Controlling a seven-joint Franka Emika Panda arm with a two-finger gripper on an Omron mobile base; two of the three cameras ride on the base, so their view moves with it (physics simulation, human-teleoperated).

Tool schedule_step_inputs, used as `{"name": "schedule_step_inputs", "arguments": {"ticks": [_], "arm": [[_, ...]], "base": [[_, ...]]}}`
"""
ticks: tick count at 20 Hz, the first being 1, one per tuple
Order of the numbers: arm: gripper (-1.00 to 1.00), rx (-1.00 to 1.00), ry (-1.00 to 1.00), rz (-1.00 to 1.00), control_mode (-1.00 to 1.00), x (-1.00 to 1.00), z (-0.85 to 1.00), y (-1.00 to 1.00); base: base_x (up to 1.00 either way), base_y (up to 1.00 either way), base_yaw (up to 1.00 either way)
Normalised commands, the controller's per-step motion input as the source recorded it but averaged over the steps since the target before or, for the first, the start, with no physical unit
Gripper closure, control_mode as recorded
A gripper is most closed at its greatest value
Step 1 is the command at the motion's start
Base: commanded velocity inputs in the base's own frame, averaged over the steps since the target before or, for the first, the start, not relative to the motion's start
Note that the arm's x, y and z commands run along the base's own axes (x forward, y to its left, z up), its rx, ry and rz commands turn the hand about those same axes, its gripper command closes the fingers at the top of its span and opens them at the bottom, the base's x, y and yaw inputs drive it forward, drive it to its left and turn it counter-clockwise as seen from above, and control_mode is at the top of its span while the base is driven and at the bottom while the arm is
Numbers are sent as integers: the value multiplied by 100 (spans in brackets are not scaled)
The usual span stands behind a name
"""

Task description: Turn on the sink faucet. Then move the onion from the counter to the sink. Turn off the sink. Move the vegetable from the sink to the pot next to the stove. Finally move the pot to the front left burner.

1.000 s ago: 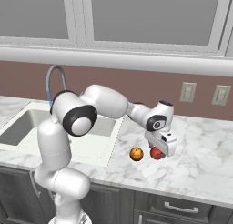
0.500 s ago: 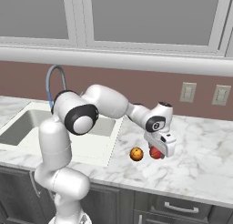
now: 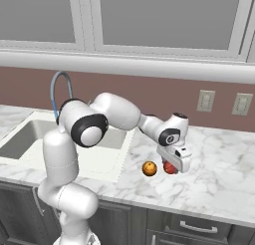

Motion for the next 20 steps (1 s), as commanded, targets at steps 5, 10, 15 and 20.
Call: {"name": "schedule_step_inputs", "arguments": {"ticks": [5, 10, 15, 20], "arm": [[100, 0, 0, 0, -100, -12, -12, 5], [100, 0, 0, 0, -100, -17, 1, 0], [100, 0, -5, 0, -100, -9, 34, 13], [100, 0, -6, 1, -100, -2, 61, 33]], "base": [[0, 0, 0], [0, 0, 0], [0, 0, 0], [0, 0, 0]]}}
